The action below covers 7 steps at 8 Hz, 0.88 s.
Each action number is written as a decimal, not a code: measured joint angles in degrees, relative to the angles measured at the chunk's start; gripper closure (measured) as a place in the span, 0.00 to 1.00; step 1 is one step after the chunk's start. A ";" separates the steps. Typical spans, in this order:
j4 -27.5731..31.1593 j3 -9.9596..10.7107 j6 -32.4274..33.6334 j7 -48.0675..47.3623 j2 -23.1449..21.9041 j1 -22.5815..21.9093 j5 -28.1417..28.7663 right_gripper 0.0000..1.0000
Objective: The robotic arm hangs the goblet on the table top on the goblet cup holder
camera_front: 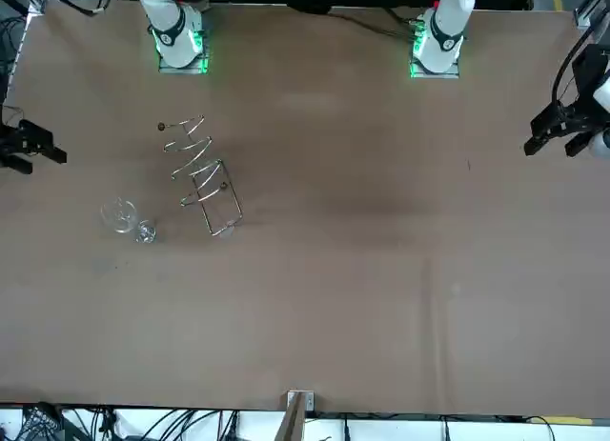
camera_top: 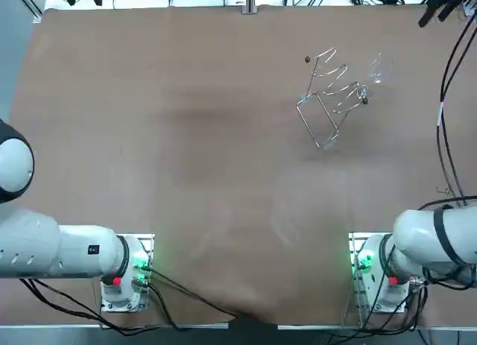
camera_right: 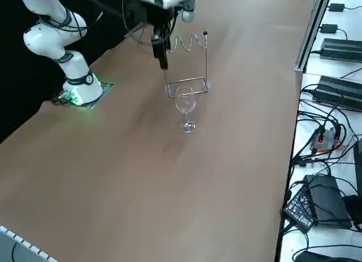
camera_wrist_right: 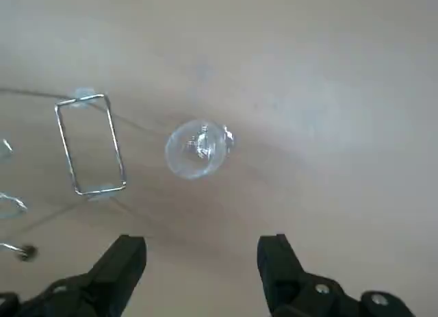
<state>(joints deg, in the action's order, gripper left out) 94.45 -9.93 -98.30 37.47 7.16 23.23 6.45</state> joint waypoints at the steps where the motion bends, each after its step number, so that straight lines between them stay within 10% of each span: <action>1: 4.21 0.03 -5.67 11.19 0.02 2.23 4.14 0.00; 7: 11.99 0.41 -11.56 63.78 7.85 13.35 23.51 0.00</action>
<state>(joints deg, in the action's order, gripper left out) 106.44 -9.51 -109.87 101.24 15.01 36.58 29.96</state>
